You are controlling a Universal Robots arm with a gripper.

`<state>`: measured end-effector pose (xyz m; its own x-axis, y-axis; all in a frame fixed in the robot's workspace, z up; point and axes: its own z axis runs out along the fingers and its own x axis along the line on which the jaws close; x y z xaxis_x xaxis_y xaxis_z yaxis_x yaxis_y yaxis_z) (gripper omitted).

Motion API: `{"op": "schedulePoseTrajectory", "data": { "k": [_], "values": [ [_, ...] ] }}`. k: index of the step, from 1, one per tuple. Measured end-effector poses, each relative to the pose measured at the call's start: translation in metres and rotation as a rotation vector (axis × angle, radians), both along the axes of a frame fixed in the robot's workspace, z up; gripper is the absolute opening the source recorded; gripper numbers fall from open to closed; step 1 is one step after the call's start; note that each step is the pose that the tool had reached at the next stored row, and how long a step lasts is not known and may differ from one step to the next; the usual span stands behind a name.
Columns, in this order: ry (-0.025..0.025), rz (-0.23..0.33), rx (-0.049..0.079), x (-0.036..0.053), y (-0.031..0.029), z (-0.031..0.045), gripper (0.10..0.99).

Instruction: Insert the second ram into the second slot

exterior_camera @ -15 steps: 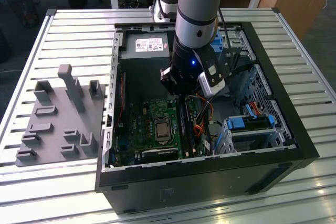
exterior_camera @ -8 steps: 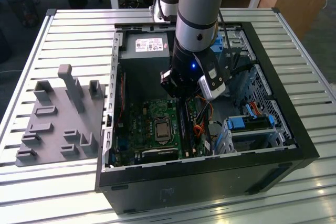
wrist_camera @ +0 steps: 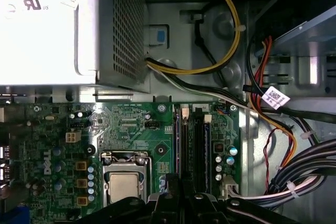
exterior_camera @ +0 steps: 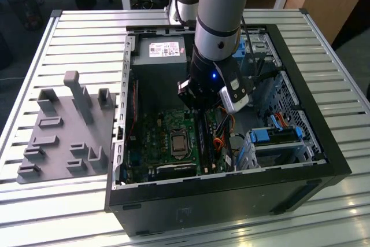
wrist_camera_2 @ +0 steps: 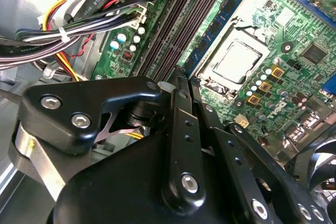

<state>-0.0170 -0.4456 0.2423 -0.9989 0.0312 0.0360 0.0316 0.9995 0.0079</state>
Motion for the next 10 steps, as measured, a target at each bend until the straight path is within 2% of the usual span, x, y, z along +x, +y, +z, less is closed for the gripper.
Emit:
{"op": "schedulePoseTrajectory", "data": {
  "k": [6, 10],
  "values": [
    [0.0006, 0.000, 0.000, 0.0004, -0.0036, -0.0016, 0.137],
    [0.0013, 0.000, 0.000, 0.0023, -0.0040, -0.0034, 0.137]
  ]
}}
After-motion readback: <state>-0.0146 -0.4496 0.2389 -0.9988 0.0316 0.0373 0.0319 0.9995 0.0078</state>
